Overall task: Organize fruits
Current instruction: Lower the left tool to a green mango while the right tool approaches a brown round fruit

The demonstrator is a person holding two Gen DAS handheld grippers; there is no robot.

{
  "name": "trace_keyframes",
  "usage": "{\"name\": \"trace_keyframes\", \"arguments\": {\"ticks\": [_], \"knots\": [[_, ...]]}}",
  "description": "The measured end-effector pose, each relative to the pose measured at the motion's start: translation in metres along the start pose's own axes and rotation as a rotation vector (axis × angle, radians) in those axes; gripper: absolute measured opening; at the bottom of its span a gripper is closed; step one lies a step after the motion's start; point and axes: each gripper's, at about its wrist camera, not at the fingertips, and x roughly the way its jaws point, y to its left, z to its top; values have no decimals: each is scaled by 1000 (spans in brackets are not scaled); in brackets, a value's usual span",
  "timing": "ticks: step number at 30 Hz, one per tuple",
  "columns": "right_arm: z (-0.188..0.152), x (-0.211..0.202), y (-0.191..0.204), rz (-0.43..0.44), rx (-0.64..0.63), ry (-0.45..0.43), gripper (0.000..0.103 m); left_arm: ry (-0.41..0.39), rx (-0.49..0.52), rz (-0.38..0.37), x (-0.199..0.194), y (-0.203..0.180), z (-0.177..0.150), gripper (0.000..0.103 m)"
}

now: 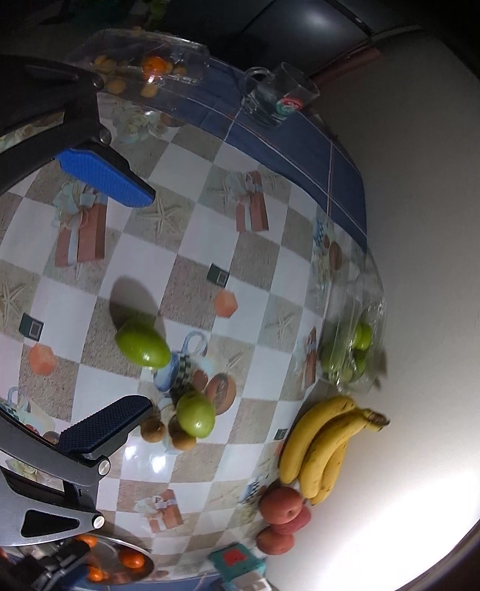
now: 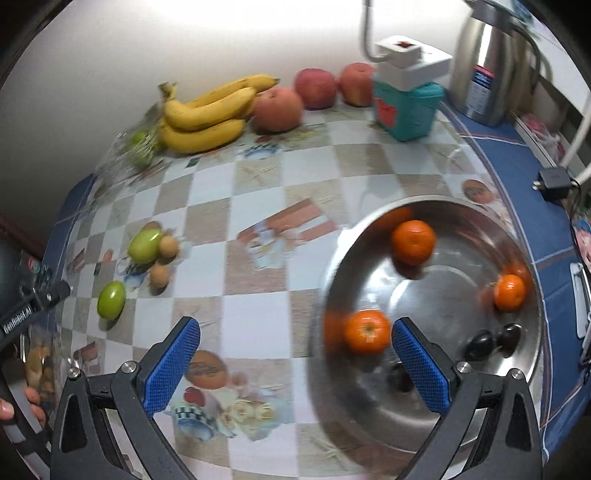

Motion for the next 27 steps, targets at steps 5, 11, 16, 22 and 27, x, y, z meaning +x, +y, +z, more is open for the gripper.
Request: {"name": "trace_keyframes", "arguments": {"ticks": [5, 11, 16, 22, 27], "knots": [[-3, 7, 20, 21, -51, 16, 103, 8, -22, 18, 4, 16, 2, 103], [-2, 10, 28, 63, -38, 8, 103, 29, -54, -26, 11, 20, 5, 103], [2, 12, 39, 87, -47, -9, 103, 39, -56, -84, 18, 14, 8, 103], [10, 25, 62, 135, -75, -2, 103, 89, -73, -110, 37, 9, 6, 101], [20, 43, 85, 134, -113, -13, 89, 141, -109, -158, 56, 7, 4, 94]]}}
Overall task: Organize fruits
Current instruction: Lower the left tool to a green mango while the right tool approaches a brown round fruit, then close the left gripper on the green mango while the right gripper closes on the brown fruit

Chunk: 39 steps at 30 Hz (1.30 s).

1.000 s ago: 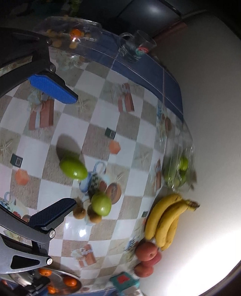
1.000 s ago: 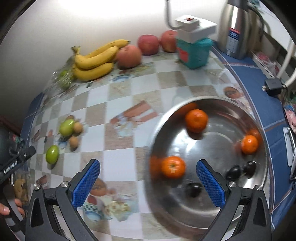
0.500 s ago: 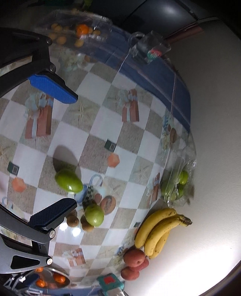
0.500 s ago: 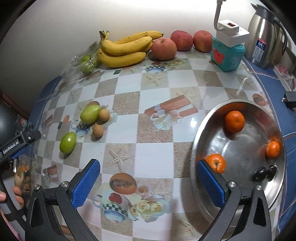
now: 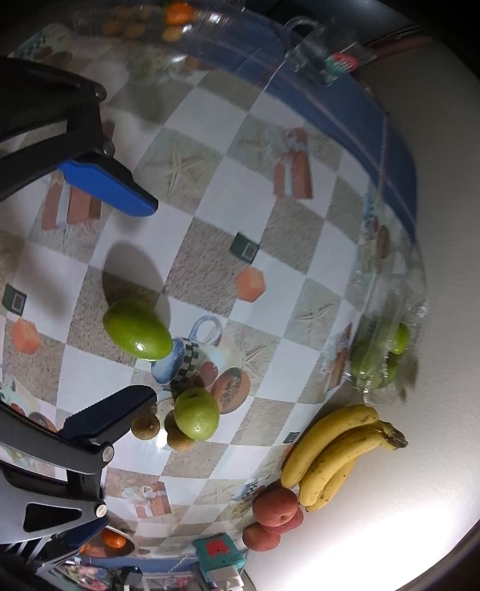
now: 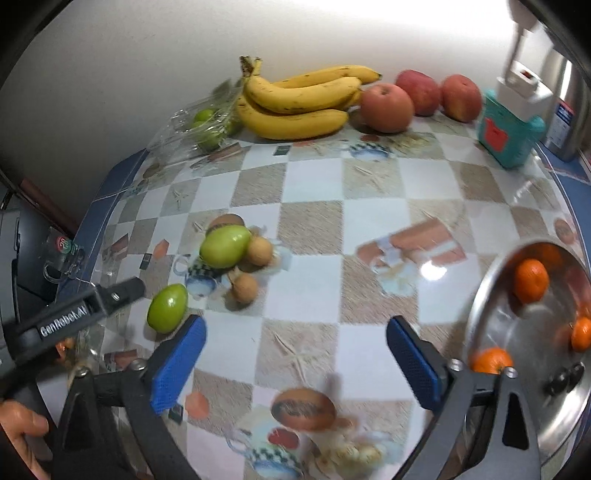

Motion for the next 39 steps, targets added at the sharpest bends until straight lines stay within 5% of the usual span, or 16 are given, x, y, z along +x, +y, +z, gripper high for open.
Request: {"name": "trace_keyframes", "arguments": {"ticks": [3, 15, 27, 31, 39], "knots": [[4, 14, 7, 8, -4, 22, 85, 27, -35, -31, 10, 2, 2, 85], [17, 61, 30, 19, -32, 95, 69, 66, -80, -51, 26, 7, 11, 85], [21, 71, 36, 17, -26, 88, 42, 117, -72, -76, 43, 1, 12, 85], [22, 73, 34, 23, -12, 89, 26, 126, -75, -76, 46, -1, 12, 85], [16, 67, 29, 30, -13, 95, 26, 129, -18, -59, 52, -11, 10, 84]]}}
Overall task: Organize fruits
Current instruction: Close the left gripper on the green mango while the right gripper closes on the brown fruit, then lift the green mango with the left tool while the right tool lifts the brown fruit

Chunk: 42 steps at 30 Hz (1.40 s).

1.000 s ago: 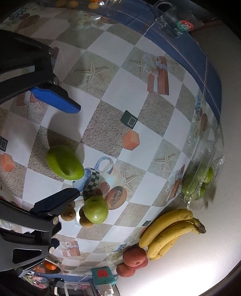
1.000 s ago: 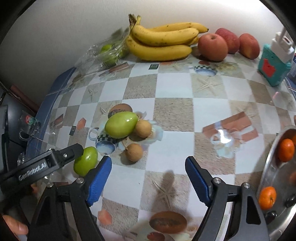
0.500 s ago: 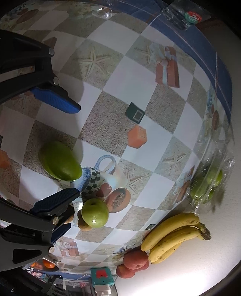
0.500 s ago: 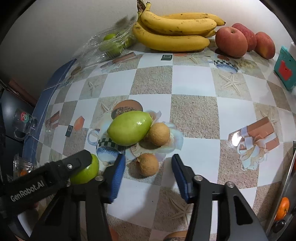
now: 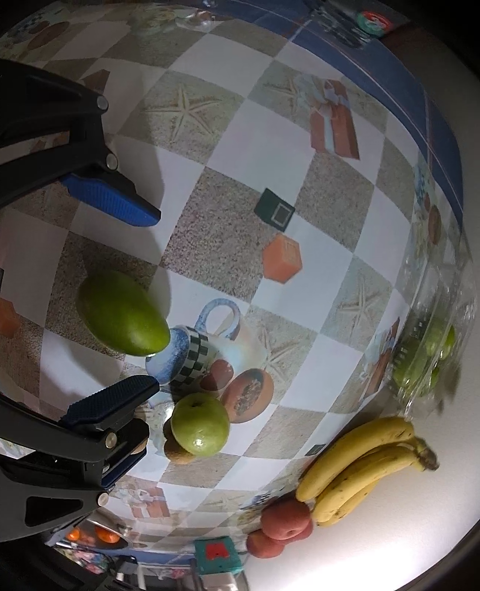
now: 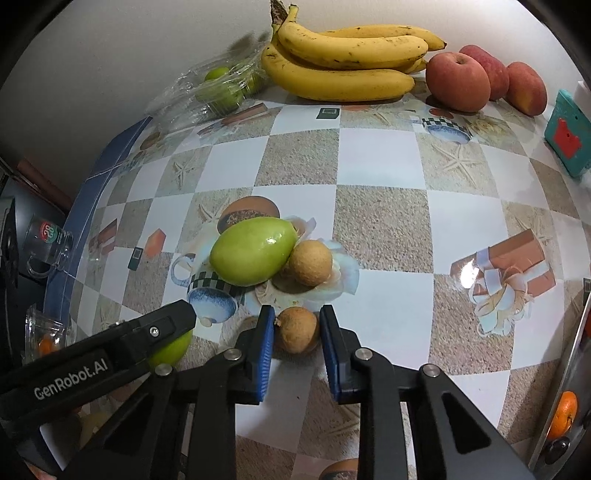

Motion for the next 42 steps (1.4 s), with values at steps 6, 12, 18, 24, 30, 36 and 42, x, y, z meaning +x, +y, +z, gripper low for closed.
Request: {"name": "trace_keyframes", "arguments": {"ticks": [6, 12, 18, 24, 30, 36, 42], "knots": [[-2, -2, -13, -5, 34, 3, 26, -4, 50, 34, 6, -14, -2, 70], [-6, -6, -22, -3, 54, -1, 26, -11, 90, 59, 9, -26, -4, 56], [-10, -8, -27, -5, 68, 2, 26, -19, 160, 134, 16, -47, -13, 48], [-14, -10, -33, 11, 88, 7, 26, -13, 131, 77, 15, -46, -14, 46], [-22, -15, -41, 20, 112, 17, 26, -19, 112, 52, 8, -39, -14, 46], [-29, -27, -48, 40, 140, 11, 26, -61, 105, 33, -16, -35, -15, 46], [-34, -50, -52, 53, 148, -23, 26, -122, 127, 28, -43, -41, -17, 46]]}}
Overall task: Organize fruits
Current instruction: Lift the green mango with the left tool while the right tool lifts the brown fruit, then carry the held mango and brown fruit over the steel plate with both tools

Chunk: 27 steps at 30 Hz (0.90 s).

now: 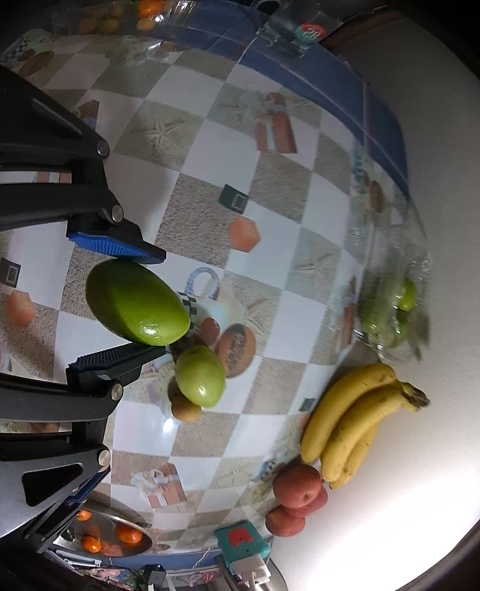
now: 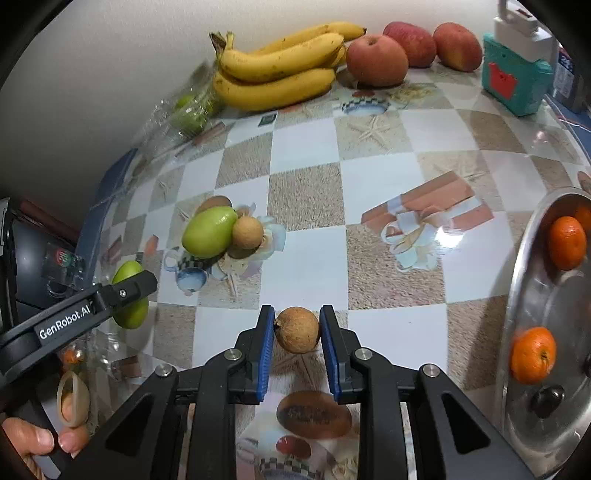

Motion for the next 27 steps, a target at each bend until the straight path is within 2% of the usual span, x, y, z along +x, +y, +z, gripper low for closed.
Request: {"name": "trace_keyframes", "arguments": {"ticks": [14, 21, 27], "knots": [[-15, -47, -13, 1, 12, -59, 26, -73, 49, 3, -35, -15, -1, 46], [-24, -69, -29, 9, 70, -79, 26, -76, 81, 10, -39, -29, -6, 46], [-30, -87, -47, 14, 136, -97, 26, -117, 127, 33, -53, -47, -10, 46]]}}
